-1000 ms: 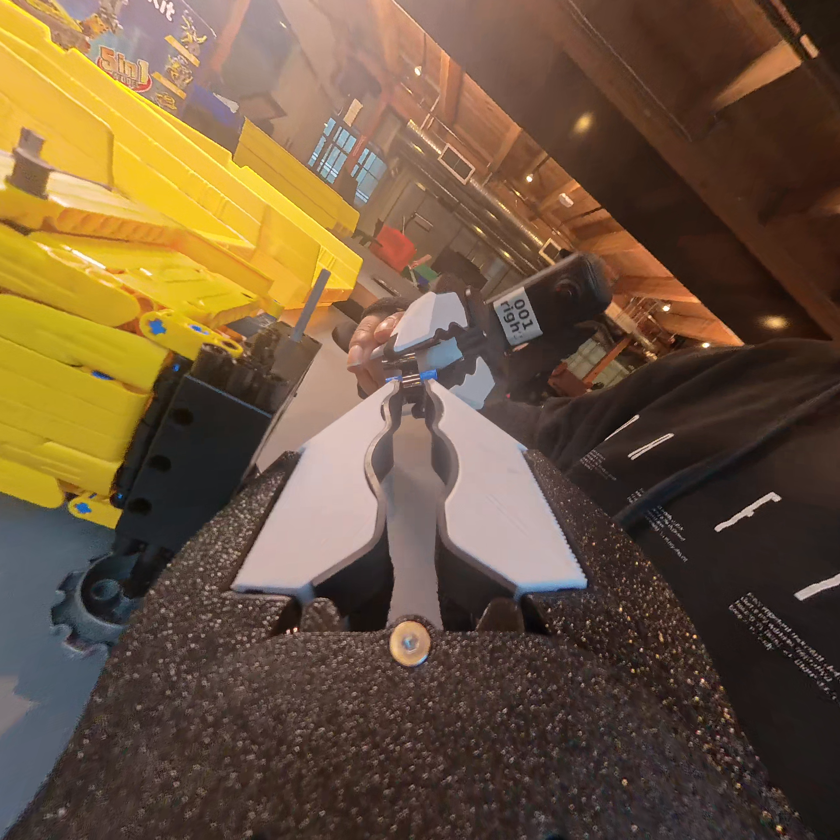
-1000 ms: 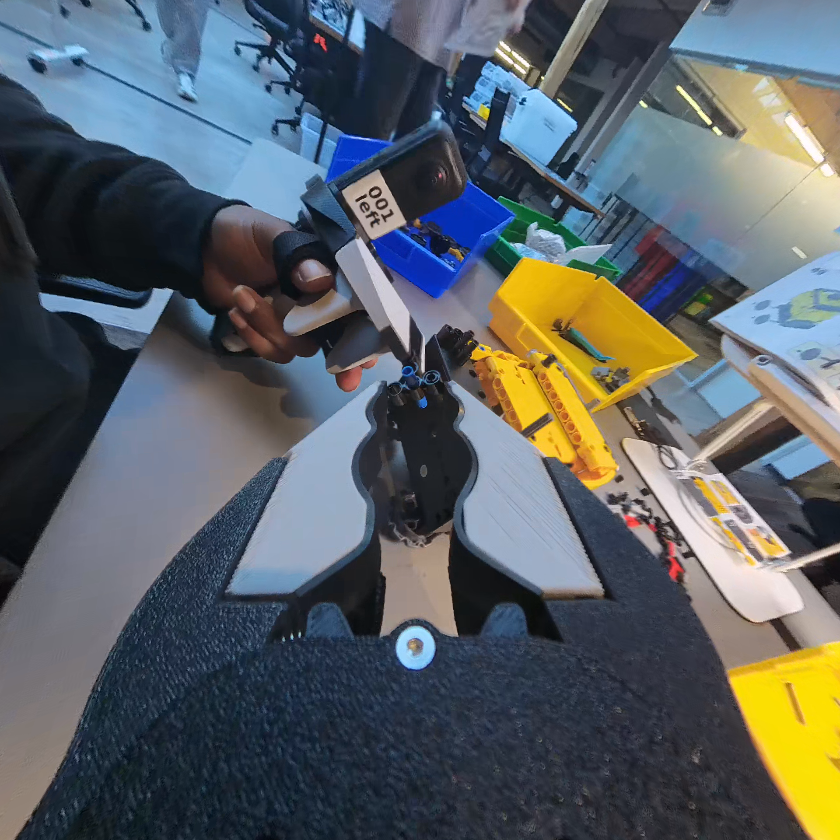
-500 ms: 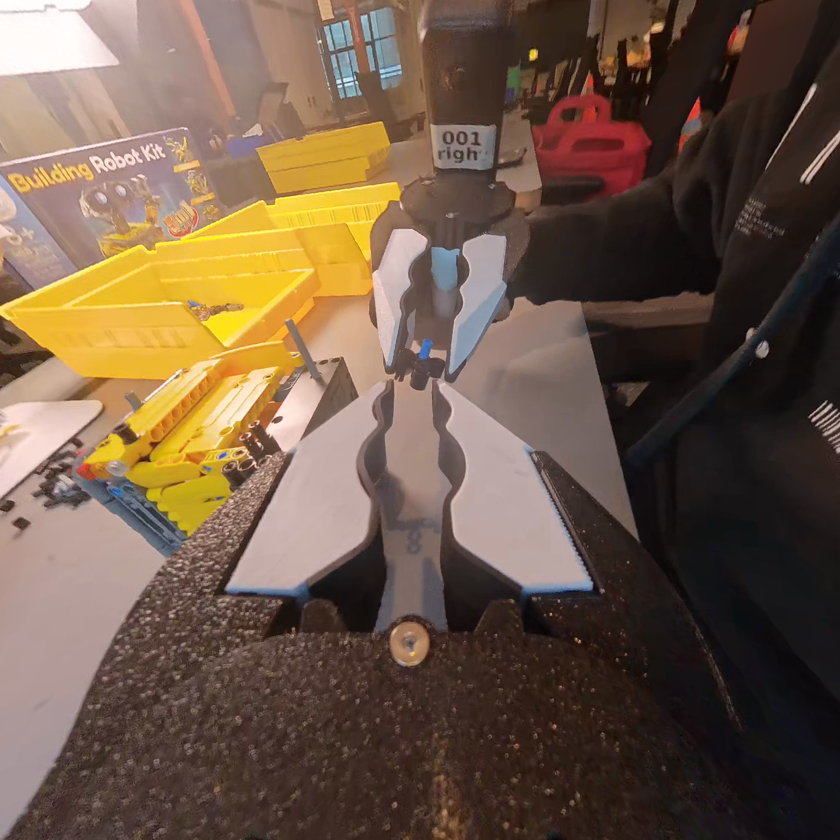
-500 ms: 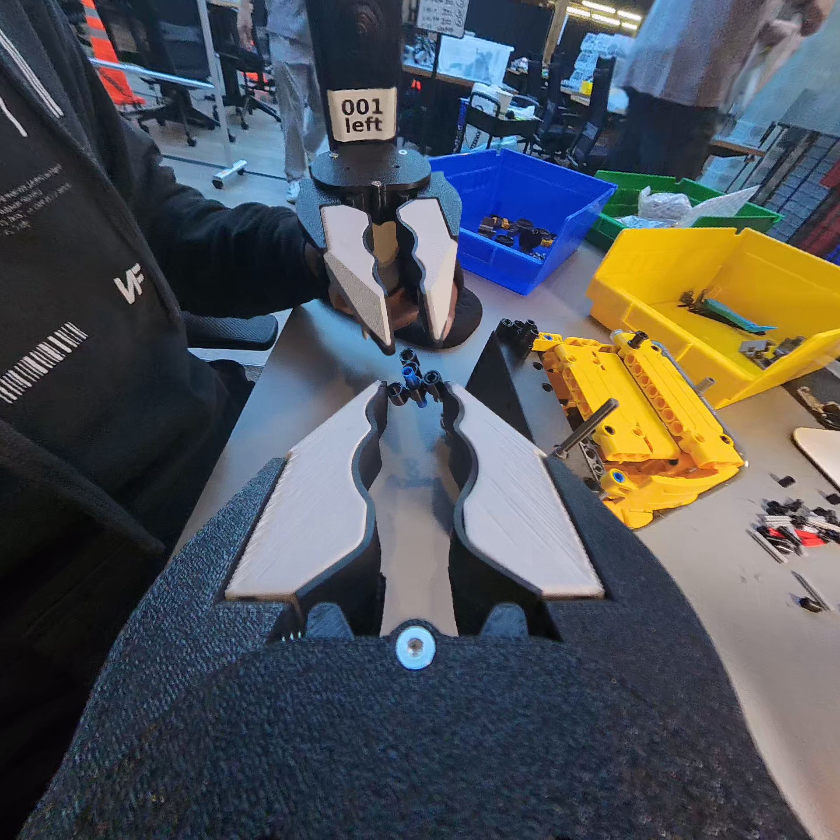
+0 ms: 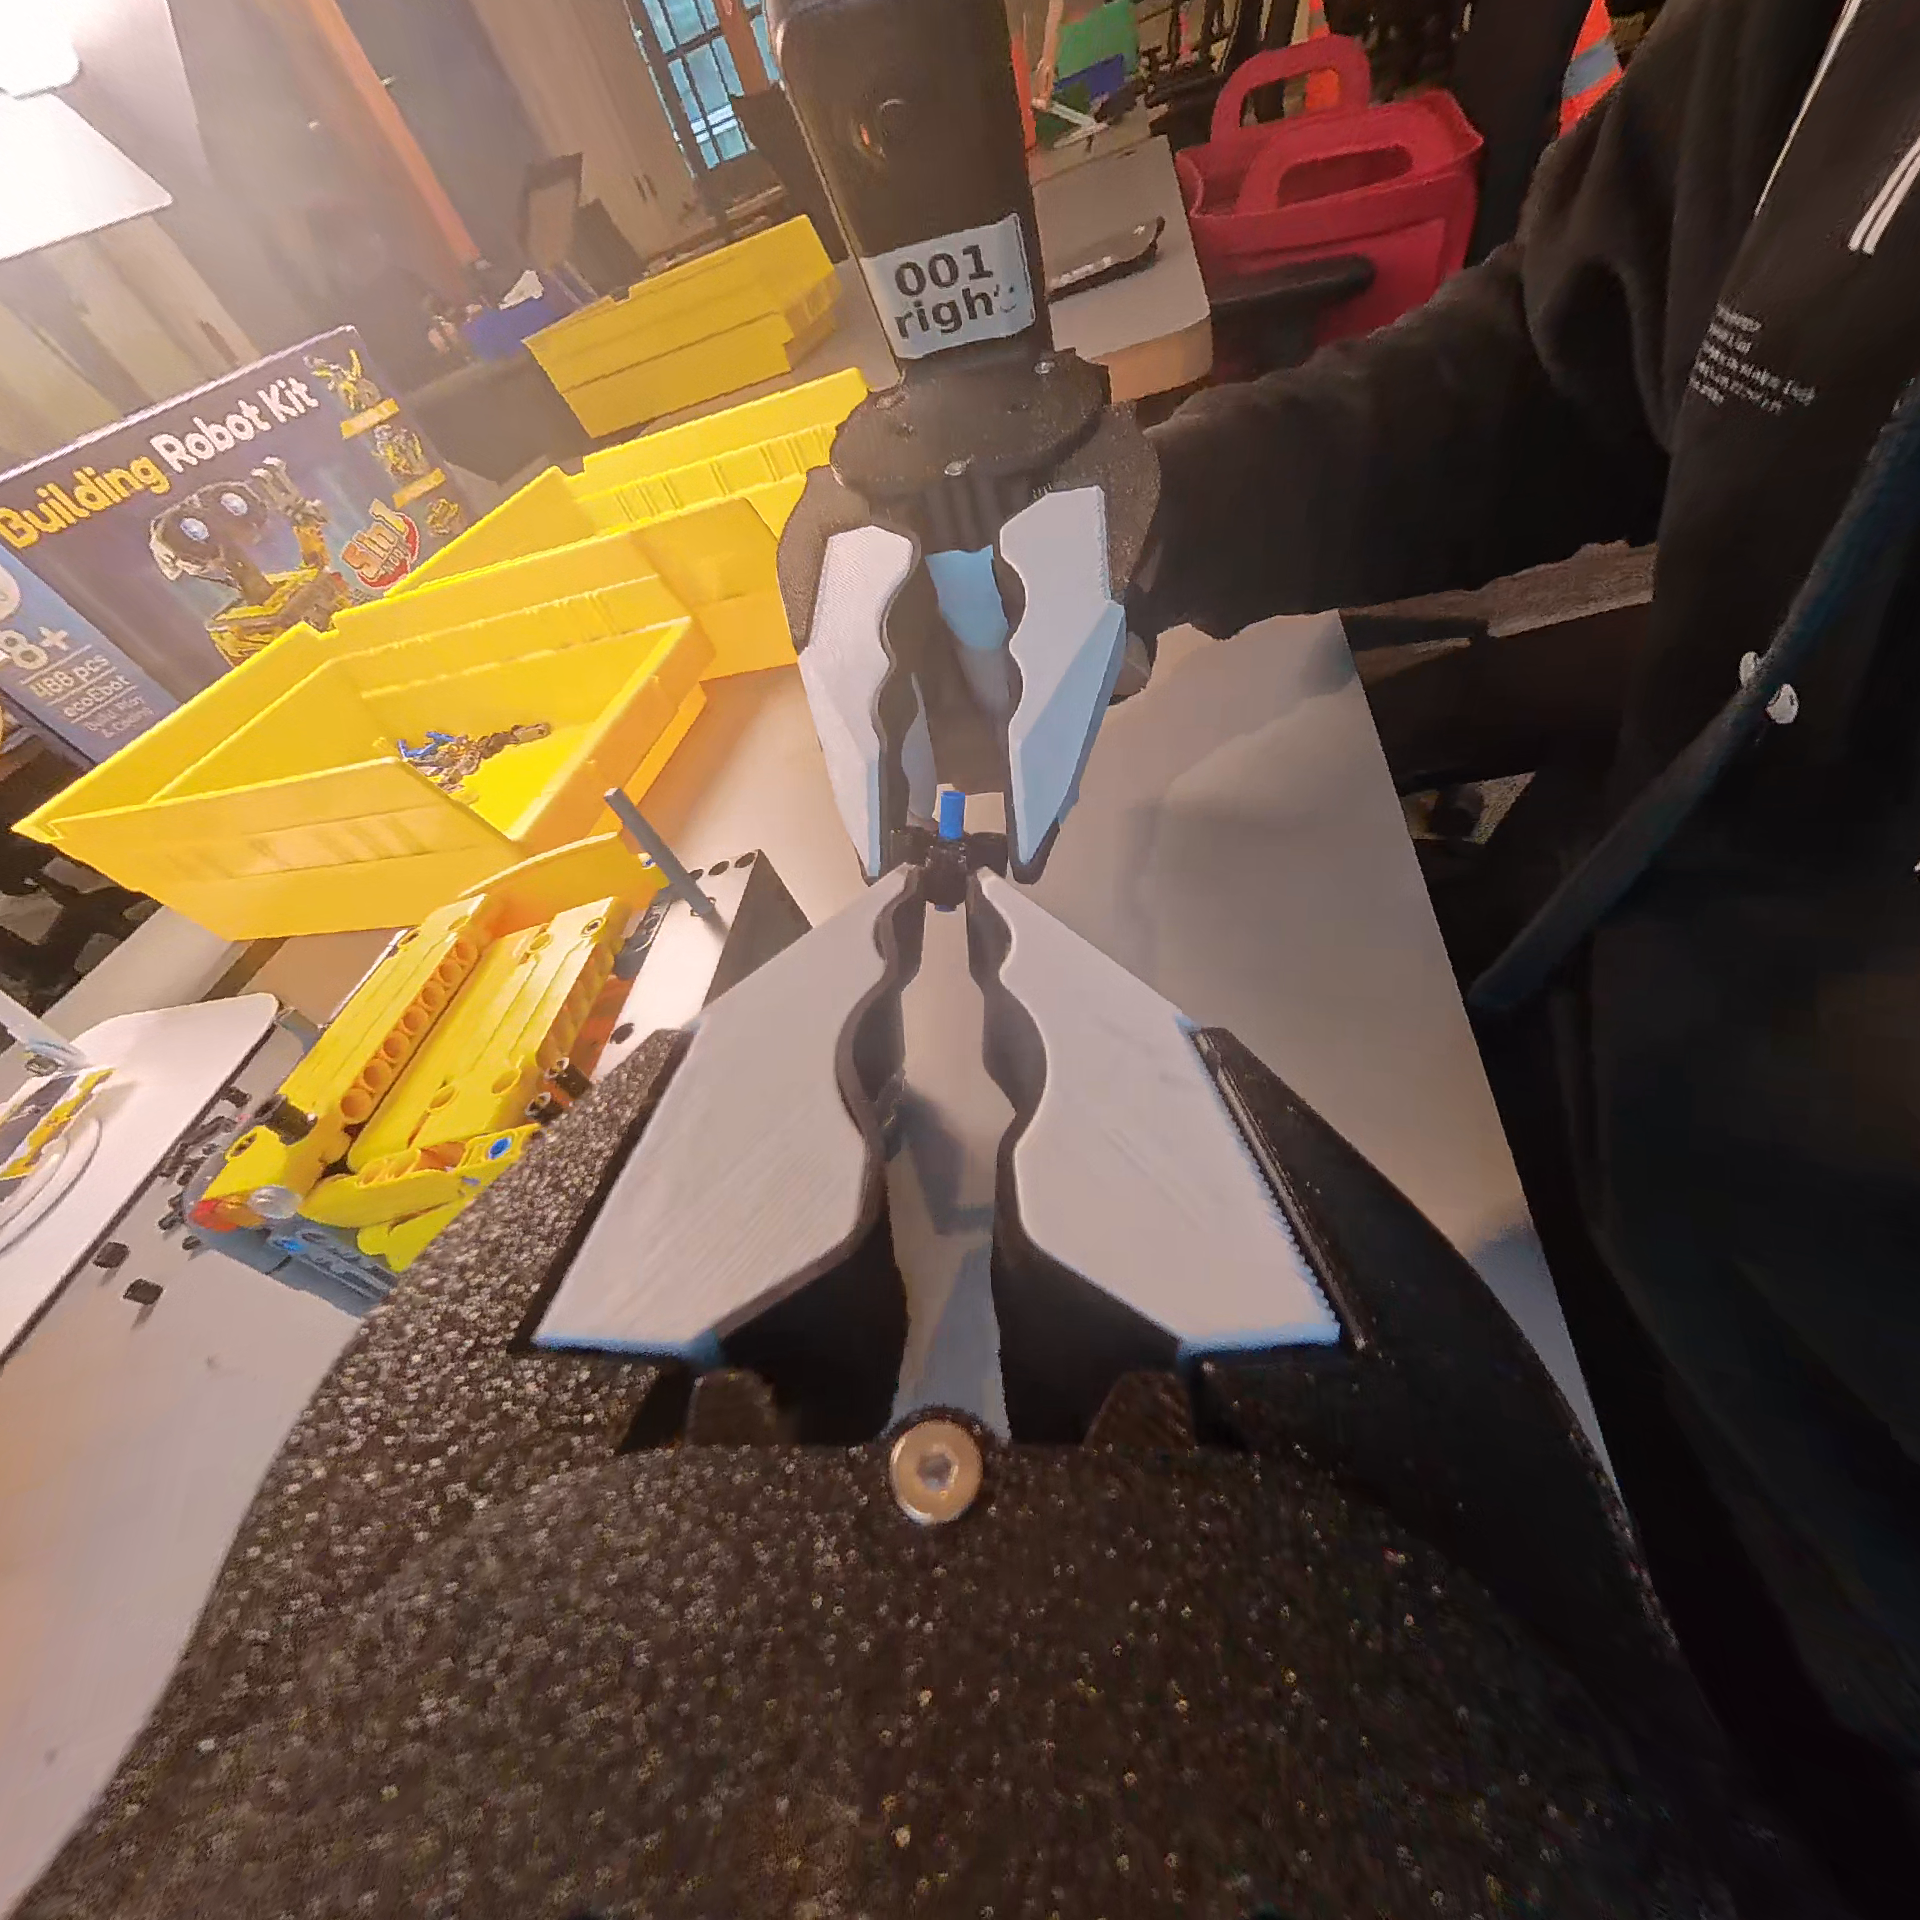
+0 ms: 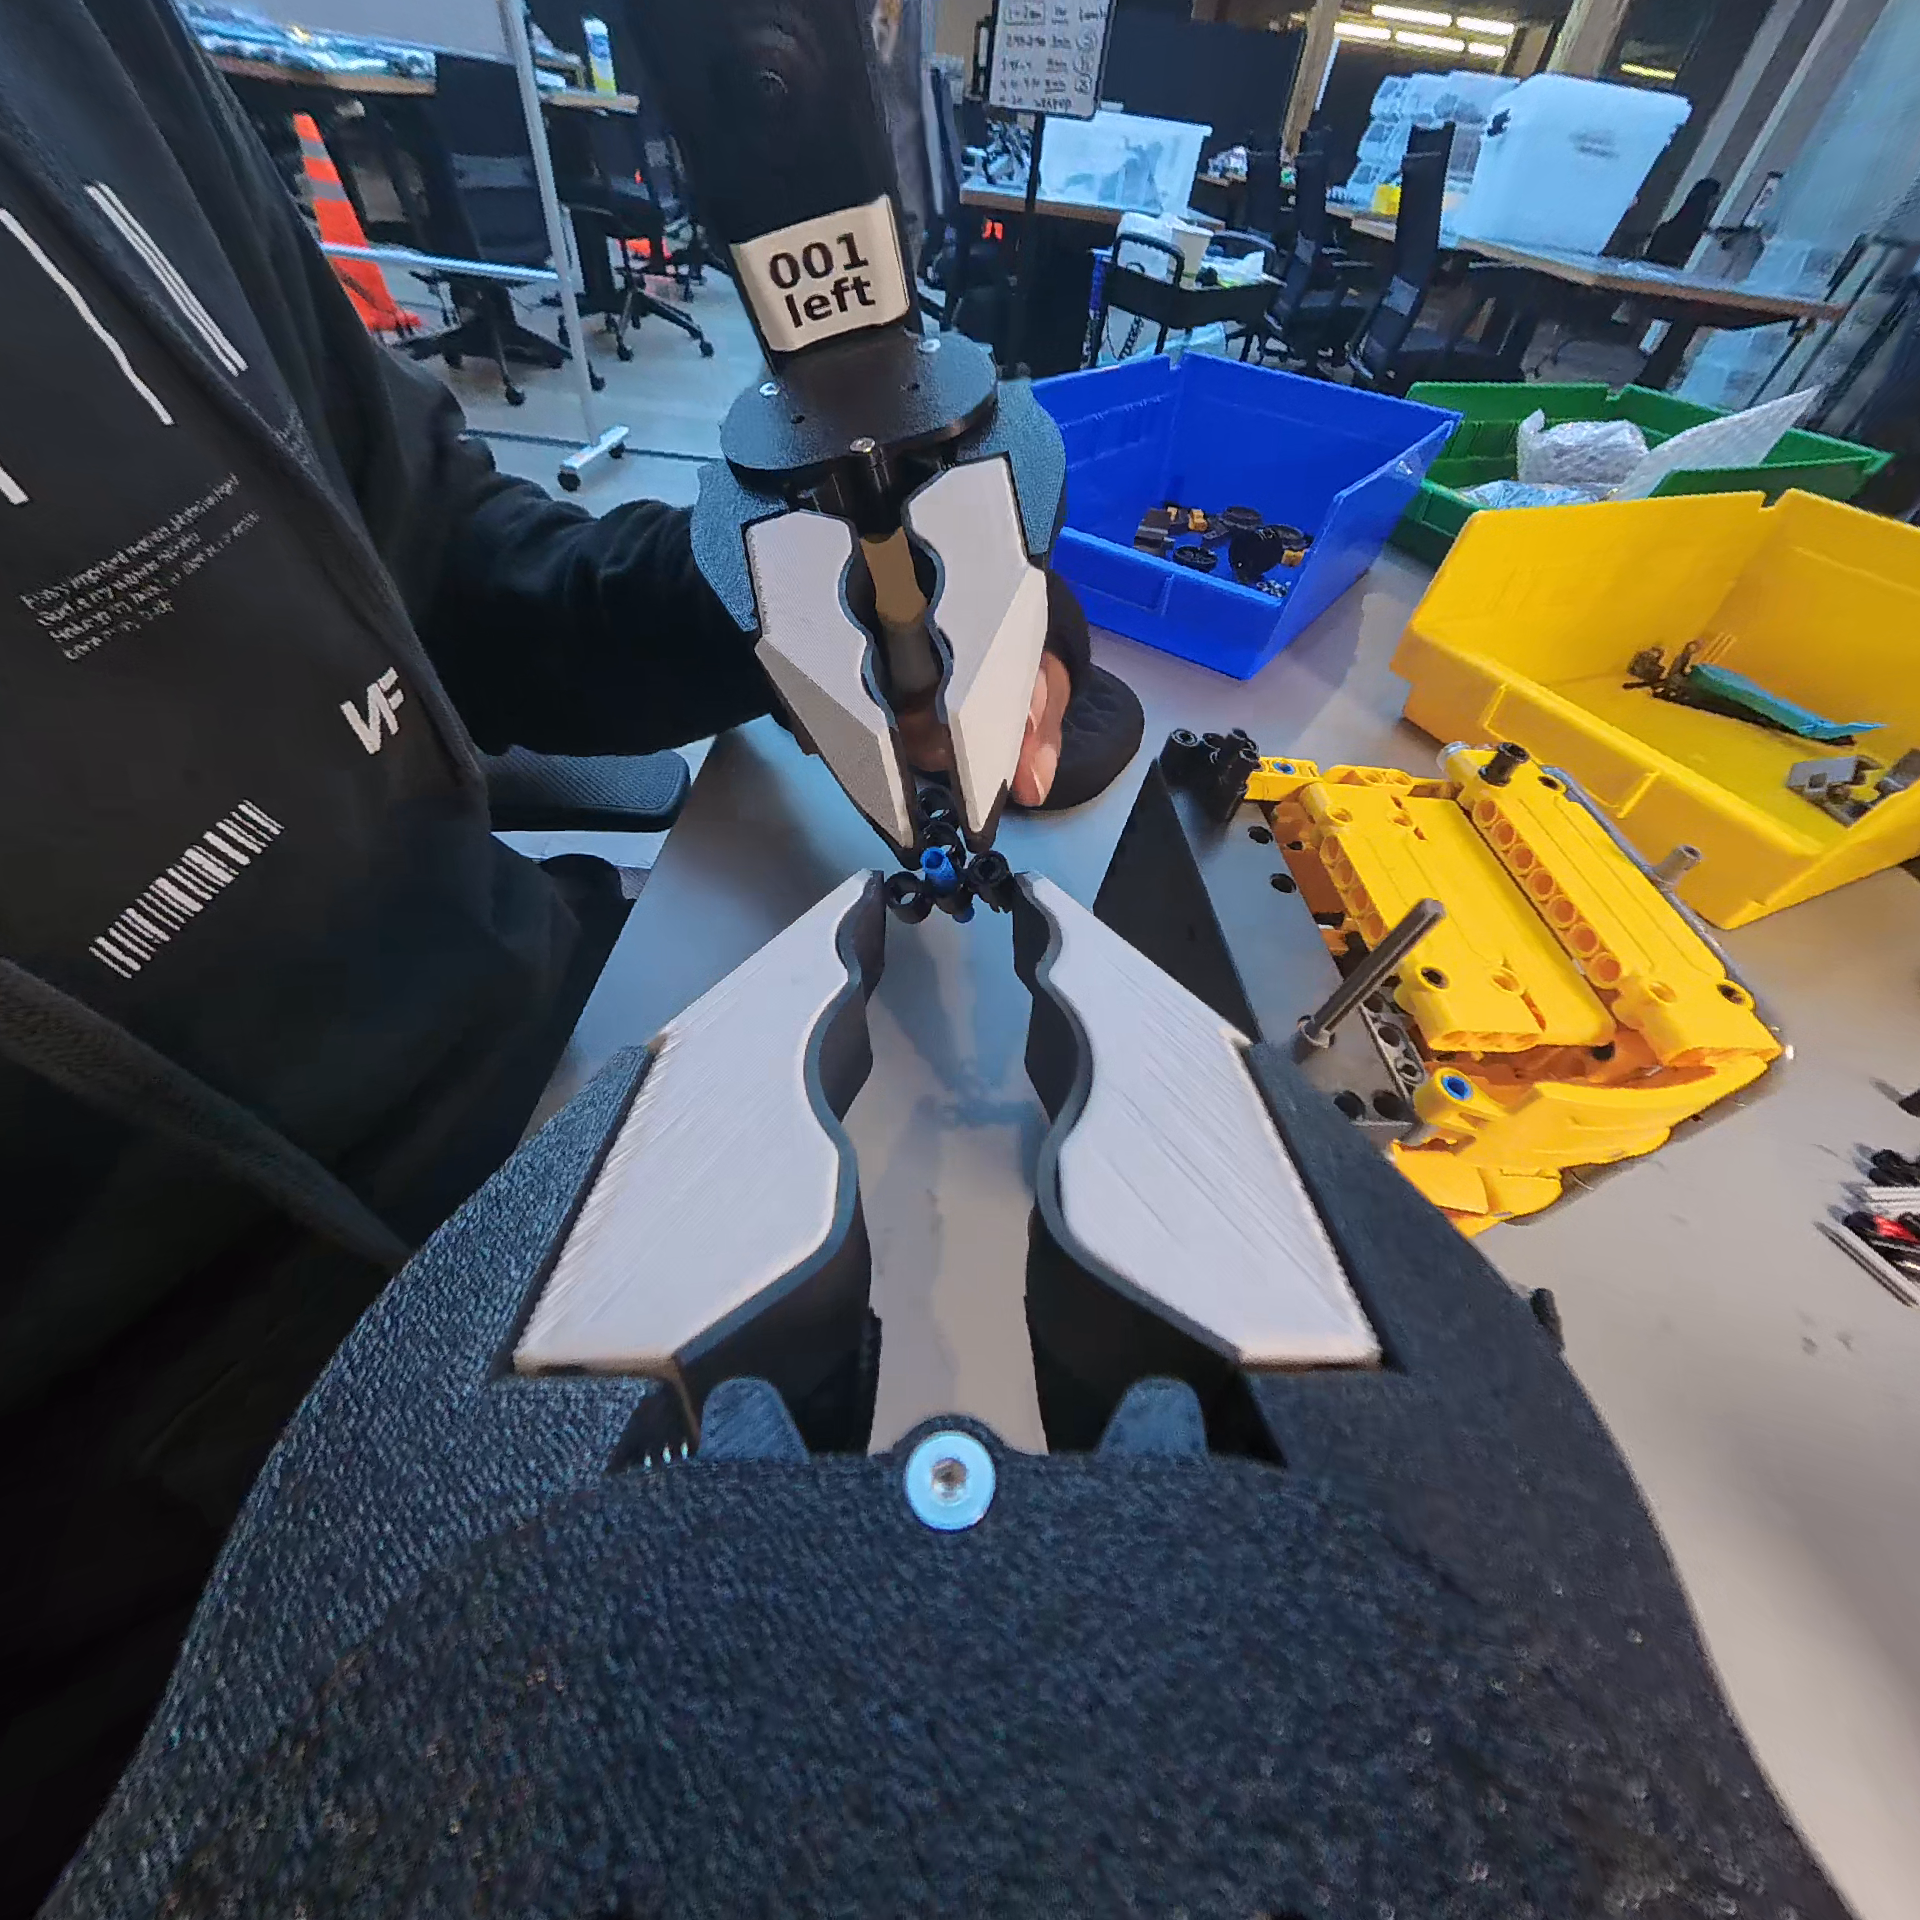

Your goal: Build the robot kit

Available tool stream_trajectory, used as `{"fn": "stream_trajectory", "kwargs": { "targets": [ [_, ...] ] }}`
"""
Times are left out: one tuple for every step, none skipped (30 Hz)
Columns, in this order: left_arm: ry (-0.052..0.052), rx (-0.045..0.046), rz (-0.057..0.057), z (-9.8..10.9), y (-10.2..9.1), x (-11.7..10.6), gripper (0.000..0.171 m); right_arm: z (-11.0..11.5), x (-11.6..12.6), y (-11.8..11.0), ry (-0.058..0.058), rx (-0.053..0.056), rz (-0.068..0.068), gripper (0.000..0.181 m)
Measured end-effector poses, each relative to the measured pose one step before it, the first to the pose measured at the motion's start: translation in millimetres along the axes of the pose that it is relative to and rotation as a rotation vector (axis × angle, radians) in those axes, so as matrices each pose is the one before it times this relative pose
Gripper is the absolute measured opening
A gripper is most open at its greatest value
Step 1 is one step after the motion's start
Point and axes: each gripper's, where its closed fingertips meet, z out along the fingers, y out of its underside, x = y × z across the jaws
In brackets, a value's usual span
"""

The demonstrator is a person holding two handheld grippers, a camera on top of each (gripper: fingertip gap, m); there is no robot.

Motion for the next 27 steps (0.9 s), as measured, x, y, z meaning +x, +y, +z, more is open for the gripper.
{"fn": "stream_trajectory", "kwargs": {
  "targets": [
    [0.0037, 0.01375, -0.0258, 0.36, 0.36, -0.27, 0.005, -0.22, 0.54, 0.14, 0.0028, 0.007, 0.0027, 0.024],
    [0.0086, 0.01603, -0.0345, 0.26, 0.48, -0.08, 0.005, -0.23, 0.38, 0.04, 0.0018, 0.006, 0.001, 0.024],
    [0.01, 0.01259, -0.037, 0.21, 1.17, -0.2, 0.005, -0.15, 0.61, 0.43, 0.0036, 0.0034, -0.0014, 0.024],
    [0.0071, 0.01086, -0.0349, 0.07, 1.08, -0.52, 0.005, -0.12, 1.0, 0.1, 0.0077, 0.0038, -0.0067, 0.024],
    [0.0081, 0.01016, -0.0334, 0.2, 0.63, -0.21, 0.005, 0.11, 0.33, 0.41, 0.005, 0.0005, -0.0098, 0.024],
    [0.008, 0.00956, -0.0298, 0.23, 0.3, -0.01, 0.005, 0.18, 0.0, 0.59, 0.0022, -0.0025, -0.007, 0.024],
    [0.0064, 0.01393, -0.0234, 0.29, -0.55, 0.2, 0.005, 0.35, -0.11, 0.55, 0.0004, -0.0029, -0.0034, 0.024],
    [0.0075, 0.01475, -0.019, 0.39, -0.87, 0.64, 0.005, 0.2, -0.59, -0.21, -0.0045, 0.0023, 0.0013, 0.024],
    [0.0068, 0.01524, -0.0152, 0.39, -1.2, 0.67, 0.005, 0.07, -0.72, -0.47, -0.0074, 0.0043, 0.0052, 0.024],
    [0.0023, 0.01208, -0.0131, 0.21, -0.88, -0.2, 0.005, -0.14, -0.02, -0.7, -0.0044, 0.0051, 0.0062, 0.024],
    [-0.003, 0.00496, -0.0132, 0.21, -0.46, -1.12, 0.005, -0.24, 1.21, -0.5, 0.0013, 0.0039, 0.0052, 0.024],
    [-0.0071, -0.00242, -0.0109, 0.46, -0.43, -1.61, 0.005, -0.1, 1.57, 0.45, 0.0029, 0.0002, 0.0038, 0.024],
    [-0.0106, -0.00805, -0.0066, 0.67, -0.92, -1.7, 0.005, -0.39, 1.79, 0.06, 0.0014, 0.0058, 0.0071, 0.024],
    [-0.0116, -0.00835, -0.0069, 0.79, -2.12, -1.79, 0.005, -0.82, 1.85, -1.28, -0.0035, 0.0186, 0.0213, 0.024],
    [-0.0102, -0.00427, -0.0129, 1.11, -3.32, -1.83, 0.005, -1.41, 1.83, -2.44, -0.0131, 0.0304, 0.0431, 0.024],
    [-0.008, 0.00255, -0.0198, 1.19, -4.59, -1.89, 0.005, -1.88, 2.21, -3.95, -0.0173, 0.0404, 0.0573, 0.024],
    [-0.0001, 0.00782, -0.0268, 1.33, -5.09, -1.07, 0.005, -2.06, 1.5, -4.77, -0.0233, 0.0455, 0.06, 0.024],
    [0.0076, 0.01026, -0.0289, 1.15, -5.02, -0.21, 0.005, -2.1, 0.17, -5.08, -0.0293, 0.0437, 0.0598, 0.024],
    [0.0078, 0.01394, -0.0226, 0.94, -4.8, -0.04, 0.005, -1.66, -0.35, -5.16, -0.0284, 0.0416, 0.0579, 0.024],
    [0.0029, 0.01687, -0.0158, 0.83, -4.31, -0.39, 0.005, -1.63, -0.01, -4.85, -0.0235, 0.04, 0.0525, 0.023],
    [-0.0005, 0.01753, -0.0125, 0.6, -3.77, -0.8, 0.006, -1.36, 0.25, -3.67, -0.021, 0.0324, 0.0521, 0.024],
    [-0.0021, 0.01848, -0.011, -0.06, -3.48, -1.1, 0.006, -1.89, -0.06, -3.93, -0.0248, 0.035, 0.056, 0.024],
    [-0.0078, 0.01776, -0.0082, -0.58, -3.09, -2.05, 0.009, -2.53, -1.52, -5.55, -0.0336, 0.0448, 0.0583, 0.024],
    [-0.0114, 0.01409, -0.0049, -1.23, -2.28, -2.72, 0.011, -2.97, -1.74, -6.73, -0.0331, 0.0513, 0.0577, 0.024],
    [-0.0084, 0.0112, -0.0039, -1.4, -1.5, -2.32, 0.011, -2.94, -1.32, -5.66, -0.0285, 0.0419, 0.0513, 0.023],
    [-0.0037, 0.00887, -0.0054, -1.4, -1.08, -1.45, 0.012, -2.52, -0.75, -3.99, -0.0205, 0.0301, 0.0399, 0.024],
    [-0.0022, 0.00752, -0.007, -1.35, -0.62, -1.18, 0.012, -2.09, 0.36, -3.11, -0.0086, 0.0243, 0.02, 0.024]
  ]
}}
